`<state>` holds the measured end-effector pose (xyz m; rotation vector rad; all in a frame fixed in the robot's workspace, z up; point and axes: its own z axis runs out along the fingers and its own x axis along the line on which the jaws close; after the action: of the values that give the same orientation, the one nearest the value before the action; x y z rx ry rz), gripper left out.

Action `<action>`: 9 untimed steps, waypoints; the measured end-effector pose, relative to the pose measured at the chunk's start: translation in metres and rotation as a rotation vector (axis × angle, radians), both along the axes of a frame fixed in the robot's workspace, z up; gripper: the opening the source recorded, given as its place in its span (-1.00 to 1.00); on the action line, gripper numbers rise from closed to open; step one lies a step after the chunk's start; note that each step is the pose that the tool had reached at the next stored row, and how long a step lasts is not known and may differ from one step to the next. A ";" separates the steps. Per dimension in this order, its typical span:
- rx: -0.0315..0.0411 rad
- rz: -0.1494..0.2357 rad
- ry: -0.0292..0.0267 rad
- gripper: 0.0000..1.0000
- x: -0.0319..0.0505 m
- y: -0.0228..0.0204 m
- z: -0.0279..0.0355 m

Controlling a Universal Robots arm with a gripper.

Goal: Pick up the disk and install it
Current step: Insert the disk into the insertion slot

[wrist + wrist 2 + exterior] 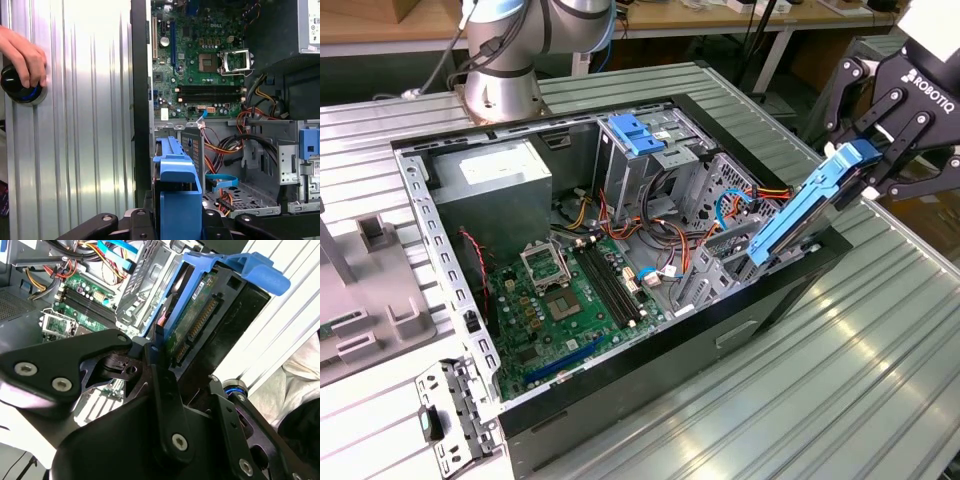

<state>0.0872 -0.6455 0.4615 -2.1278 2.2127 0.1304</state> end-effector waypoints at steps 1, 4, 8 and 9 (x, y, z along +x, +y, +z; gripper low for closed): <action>0.0001 0.000 0.0000 -0.28 -0.0017 0.0002 -0.0003; 0.0001 0.000 0.0000 -0.28 -0.0056 0.0028 -0.0010; 0.0001 0.000 0.0000 -0.28 -0.0064 0.0099 -0.0022; 0.0000 0.000 0.0000 -0.28 -0.0066 0.0116 -0.0024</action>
<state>0.0806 -0.6339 0.4592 -2.1277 2.2127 0.1304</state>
